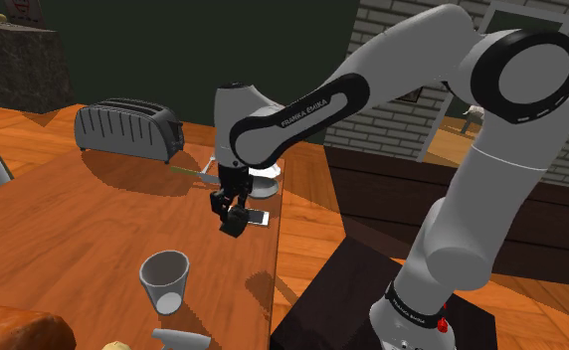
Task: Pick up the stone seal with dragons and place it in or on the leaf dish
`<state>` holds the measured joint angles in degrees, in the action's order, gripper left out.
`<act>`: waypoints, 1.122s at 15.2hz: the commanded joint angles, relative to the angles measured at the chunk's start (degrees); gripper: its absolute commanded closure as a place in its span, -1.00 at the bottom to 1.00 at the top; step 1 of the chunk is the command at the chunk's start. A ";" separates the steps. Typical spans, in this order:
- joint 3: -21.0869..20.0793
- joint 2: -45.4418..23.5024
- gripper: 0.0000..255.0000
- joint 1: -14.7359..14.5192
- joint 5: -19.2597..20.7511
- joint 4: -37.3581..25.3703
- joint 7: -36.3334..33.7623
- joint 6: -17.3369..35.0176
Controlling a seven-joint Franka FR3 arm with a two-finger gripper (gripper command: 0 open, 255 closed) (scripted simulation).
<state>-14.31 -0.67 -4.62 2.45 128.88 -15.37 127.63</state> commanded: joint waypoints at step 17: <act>6.62 -2.68 1.00 6.55 0.54 -11.09 13.20 -7.98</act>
<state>-8.23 -2.39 1.37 2.84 119.28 -3.30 120.13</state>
